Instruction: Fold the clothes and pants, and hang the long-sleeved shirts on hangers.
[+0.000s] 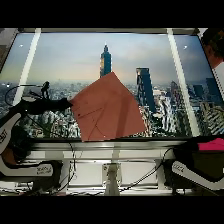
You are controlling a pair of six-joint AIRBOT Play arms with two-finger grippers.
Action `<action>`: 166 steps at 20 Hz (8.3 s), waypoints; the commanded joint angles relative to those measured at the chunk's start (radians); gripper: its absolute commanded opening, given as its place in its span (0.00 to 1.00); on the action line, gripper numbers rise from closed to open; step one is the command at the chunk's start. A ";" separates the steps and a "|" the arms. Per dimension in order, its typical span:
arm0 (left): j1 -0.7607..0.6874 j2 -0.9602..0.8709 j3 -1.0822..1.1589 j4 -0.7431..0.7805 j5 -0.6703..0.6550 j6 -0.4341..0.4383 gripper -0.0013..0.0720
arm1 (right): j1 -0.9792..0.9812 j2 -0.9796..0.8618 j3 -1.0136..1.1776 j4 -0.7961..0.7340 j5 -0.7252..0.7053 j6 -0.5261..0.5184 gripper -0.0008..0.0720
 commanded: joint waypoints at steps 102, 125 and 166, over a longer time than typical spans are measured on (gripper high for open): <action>-0.331 0.026 0.293 -0.044 0.306 0.227 0.04 | 0.567 -0.510 0.064 -0.087 -0.022 -0.056 0.02; -0.453 0.546 -0.057 0.188 0.036 0.362 0.04 | 0.599 0.405 -0.890 0.006 -0.109 -0.264 0.02; -0.642 0.628 -0.090 0.394 -0.353 -0.370 0.63 | 0.597 0.636 -0.996 -0.333 0.364 0.215 0.61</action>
